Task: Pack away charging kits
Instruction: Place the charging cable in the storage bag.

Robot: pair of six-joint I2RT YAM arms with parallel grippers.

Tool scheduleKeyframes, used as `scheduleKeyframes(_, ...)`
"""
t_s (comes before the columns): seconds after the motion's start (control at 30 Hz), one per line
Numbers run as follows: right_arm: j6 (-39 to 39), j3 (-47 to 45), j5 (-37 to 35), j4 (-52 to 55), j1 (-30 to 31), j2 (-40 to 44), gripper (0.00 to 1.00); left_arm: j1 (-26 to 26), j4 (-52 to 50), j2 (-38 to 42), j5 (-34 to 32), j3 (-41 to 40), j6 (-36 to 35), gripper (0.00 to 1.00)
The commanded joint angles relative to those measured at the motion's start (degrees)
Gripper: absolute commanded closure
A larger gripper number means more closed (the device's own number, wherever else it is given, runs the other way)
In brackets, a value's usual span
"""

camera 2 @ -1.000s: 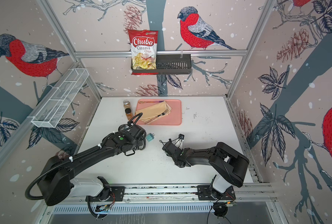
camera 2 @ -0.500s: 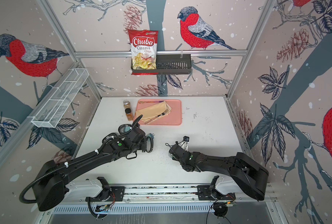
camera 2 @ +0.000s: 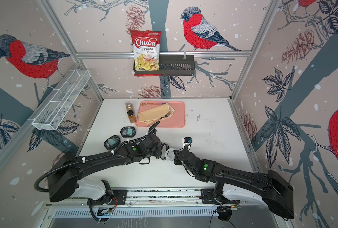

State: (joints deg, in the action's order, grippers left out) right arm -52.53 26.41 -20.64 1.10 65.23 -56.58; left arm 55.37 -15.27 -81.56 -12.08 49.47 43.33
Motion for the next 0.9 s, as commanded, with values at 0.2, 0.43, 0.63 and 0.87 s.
scheduleKeyframes(0.2, 2.0, 1.5, 1.8, -5.0, 0.8, -4.3, 1.00, 2.7, 3.2, -2.9, 0.3, 3.5, 0.5, 1.00)
scheduleKeyframes(0.43, 1.0, 2.7, -0.8, -3.5, 0.0, -9.5, 1.00, 3.8, 1.7, -3.6, -0.1, 5.0, 0.7, 1.00)
scheduleKeyframes(0.63, 0.1, 0.7, -0.4, -4.5, -1.5, -10.5, 1.00, 4.8, 2.3, -2.9, 0.9, 5.1, 0.9, 1.00)
scheduleKeyframes(0.87, 0.3, -0.6, 0.1, -4.7, -3.6, -10.5, 1.00, 6.3, 3.1, -2.6, 0.7, 5.0, 1.3, 1.00)
